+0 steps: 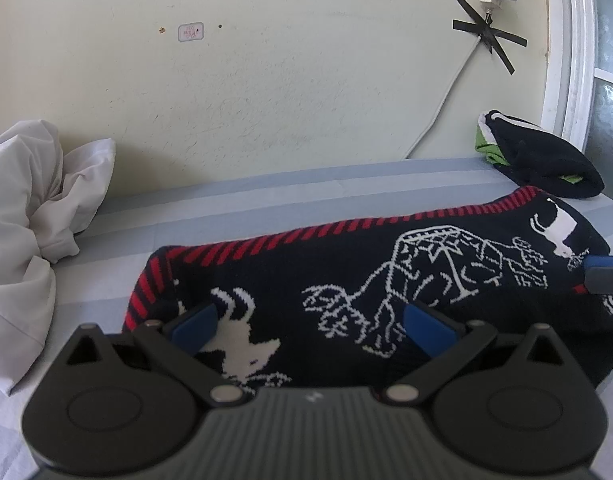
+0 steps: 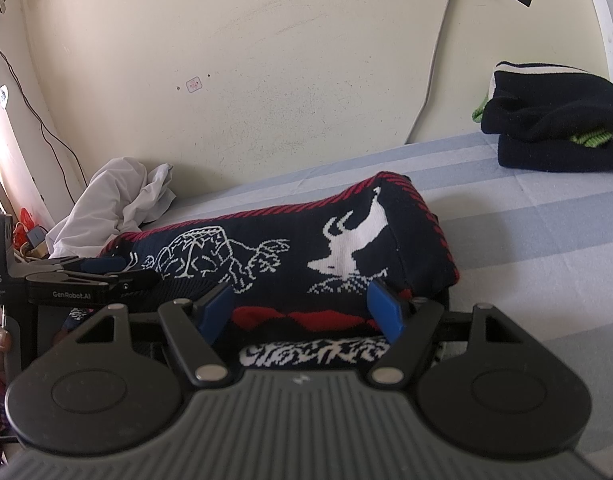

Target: Fold small clothes

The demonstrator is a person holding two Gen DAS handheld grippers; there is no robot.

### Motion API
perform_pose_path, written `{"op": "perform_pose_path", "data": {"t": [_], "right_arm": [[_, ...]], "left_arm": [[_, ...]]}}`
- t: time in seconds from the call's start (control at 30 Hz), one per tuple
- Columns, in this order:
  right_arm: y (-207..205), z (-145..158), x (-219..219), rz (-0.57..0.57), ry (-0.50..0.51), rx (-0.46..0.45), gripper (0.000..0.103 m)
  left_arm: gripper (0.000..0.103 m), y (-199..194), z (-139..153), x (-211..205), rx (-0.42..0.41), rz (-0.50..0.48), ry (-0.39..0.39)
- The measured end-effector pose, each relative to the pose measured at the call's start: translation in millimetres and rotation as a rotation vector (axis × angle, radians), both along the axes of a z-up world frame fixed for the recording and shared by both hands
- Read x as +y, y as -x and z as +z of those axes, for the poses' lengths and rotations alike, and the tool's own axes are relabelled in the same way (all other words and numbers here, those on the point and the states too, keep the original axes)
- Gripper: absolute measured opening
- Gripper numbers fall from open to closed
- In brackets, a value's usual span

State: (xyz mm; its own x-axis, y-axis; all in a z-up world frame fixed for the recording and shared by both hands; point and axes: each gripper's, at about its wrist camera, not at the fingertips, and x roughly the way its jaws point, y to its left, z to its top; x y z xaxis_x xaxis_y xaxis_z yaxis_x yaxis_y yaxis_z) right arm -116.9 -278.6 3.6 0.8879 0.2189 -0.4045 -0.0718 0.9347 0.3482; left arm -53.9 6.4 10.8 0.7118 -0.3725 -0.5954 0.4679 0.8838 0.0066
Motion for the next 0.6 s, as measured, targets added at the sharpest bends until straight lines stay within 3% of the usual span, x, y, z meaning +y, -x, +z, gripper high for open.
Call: {"op": "perform_pose_path", "data": {"t": [0.6], "right_arm": [[-0.1,0.9,1.8,-0.001,0.012,0.002,0.076]], "left_arm": [[0.103,-0.9,0.3,-1.6,-0.001,0.003,-0.013]]}}
